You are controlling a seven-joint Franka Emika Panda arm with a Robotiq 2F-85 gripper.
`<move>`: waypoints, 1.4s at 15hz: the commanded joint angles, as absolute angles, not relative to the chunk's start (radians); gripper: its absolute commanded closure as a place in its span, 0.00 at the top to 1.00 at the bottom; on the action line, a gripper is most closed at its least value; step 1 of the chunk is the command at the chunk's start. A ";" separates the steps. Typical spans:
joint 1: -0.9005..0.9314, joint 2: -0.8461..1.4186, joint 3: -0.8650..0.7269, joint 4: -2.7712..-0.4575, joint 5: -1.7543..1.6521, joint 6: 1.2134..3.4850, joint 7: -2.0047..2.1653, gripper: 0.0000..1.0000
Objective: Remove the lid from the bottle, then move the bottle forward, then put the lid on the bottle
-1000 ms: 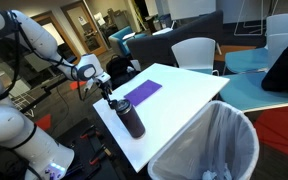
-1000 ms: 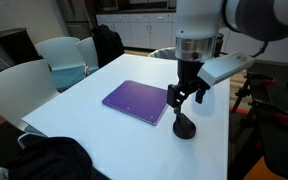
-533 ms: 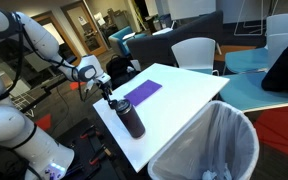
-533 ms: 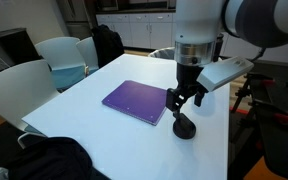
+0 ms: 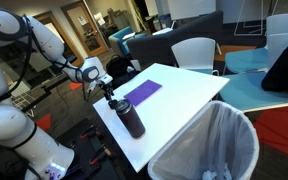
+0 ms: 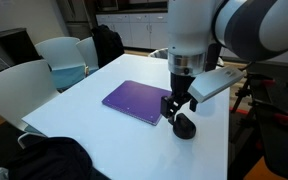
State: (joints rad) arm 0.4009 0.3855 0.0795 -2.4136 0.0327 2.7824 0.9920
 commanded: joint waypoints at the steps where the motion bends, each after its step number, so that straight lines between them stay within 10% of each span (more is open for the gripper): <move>1: 0.440 0.434 0.054 -2.364 0.010 2.787 1.035 1.00; 3: 0.452 0.448 0.047 -2.352 0.006 2.783 1.046 1.00; 4: 0.456 0.455 0.044 -2.345 0.009 2.781 1.045 0.75; 14: 0.482 0.428 0.011 -2.337 0.010 2.706 1.084 0.05; 21: 0.465 0.162 -0.077 -2.362 -0.220 2.397 1.360 0.06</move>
State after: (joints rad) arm 0.5014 0.3181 -0.0658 -2.3340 -0.1323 2.5323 1.2547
